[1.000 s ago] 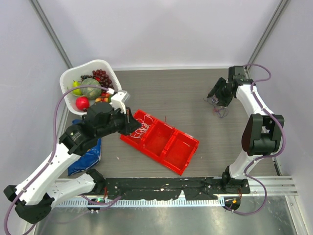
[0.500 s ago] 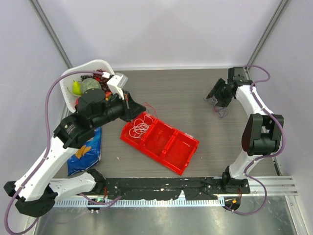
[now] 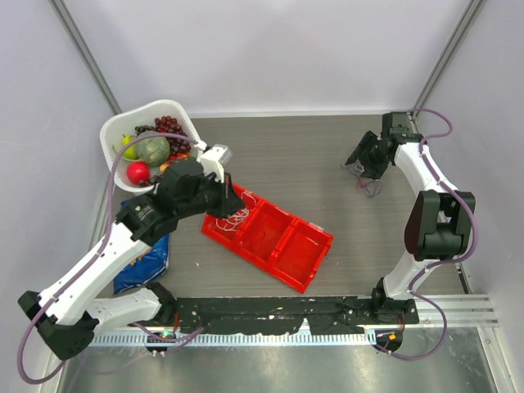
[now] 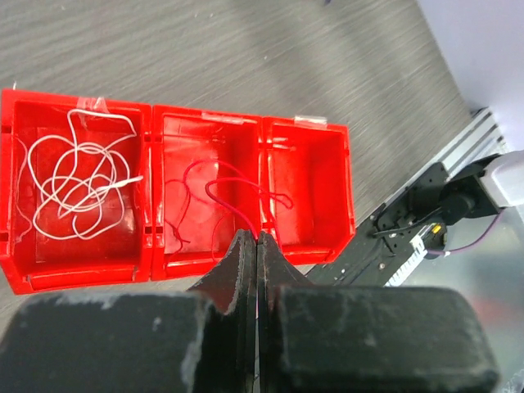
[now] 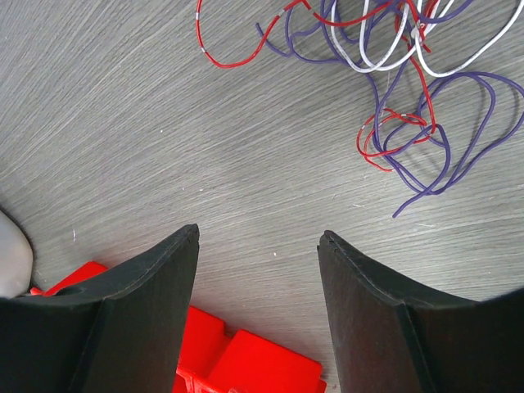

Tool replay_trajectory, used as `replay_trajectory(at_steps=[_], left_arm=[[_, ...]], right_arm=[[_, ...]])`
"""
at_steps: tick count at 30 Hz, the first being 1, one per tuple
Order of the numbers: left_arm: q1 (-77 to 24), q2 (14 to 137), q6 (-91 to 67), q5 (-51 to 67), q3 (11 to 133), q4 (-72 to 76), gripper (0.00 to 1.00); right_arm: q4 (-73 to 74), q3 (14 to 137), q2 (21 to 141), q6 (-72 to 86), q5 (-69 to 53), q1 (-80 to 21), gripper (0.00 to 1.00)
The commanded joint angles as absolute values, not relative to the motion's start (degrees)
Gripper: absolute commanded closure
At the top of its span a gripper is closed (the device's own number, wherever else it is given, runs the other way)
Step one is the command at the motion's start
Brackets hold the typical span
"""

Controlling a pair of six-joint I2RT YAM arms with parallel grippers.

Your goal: Untangle the cables

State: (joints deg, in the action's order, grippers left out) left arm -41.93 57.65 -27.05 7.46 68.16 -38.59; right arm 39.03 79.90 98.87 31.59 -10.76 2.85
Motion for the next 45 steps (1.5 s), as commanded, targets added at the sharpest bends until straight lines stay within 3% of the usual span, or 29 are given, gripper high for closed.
replay_trajectory(at_steps=[1,11,16,24,34,36,39,45], left_arm=[[-42.1,62.9,-26.2,7.9,67.5,-35.6,1.00],[-42.1,76.4,-24.4,3.5,67.9,-30.5,1.00],[-42.1,77.3,-23.6,5.3,61.4,-28.8,1.00],[-44.6,82.0,-21.1,12.7,61.7,-28.8,1.00],[-45.4,94.7,-20.0,10.5,70.0,-36.2,0.99],[-45.4,93.5,-18.8,10.3,69.5,-35.9,0.87],[-45.4,91.1,-17.6,10.8,68.5,-35.2,0.56],[-45.5,86.5,-16.6,11.0,68.4,-35.7,0.41]], right_arm=[[37.5,79.9,95.1,31.1,-11.3,2.9,0.35],[38.6,78.1,92.7,30.7,-11.4,2.9,0.35],[38.5,76.7,92.1,30.7,-11.6,2.9,0.35],[38.4,77.7,93.2,30.3,-10.6,2.9,0.35],[40.7,83.5,101.8,33.5,-6.5,9.4,0.37],[42.4,87.1,105.4,32.9,-6.2,10.8,0.39],[44.5,92.4,110.4,31.0,-4.2,11.3,0.39],[46.2,100.8,120.0,28.6,-4.8,11.4,0.40]])
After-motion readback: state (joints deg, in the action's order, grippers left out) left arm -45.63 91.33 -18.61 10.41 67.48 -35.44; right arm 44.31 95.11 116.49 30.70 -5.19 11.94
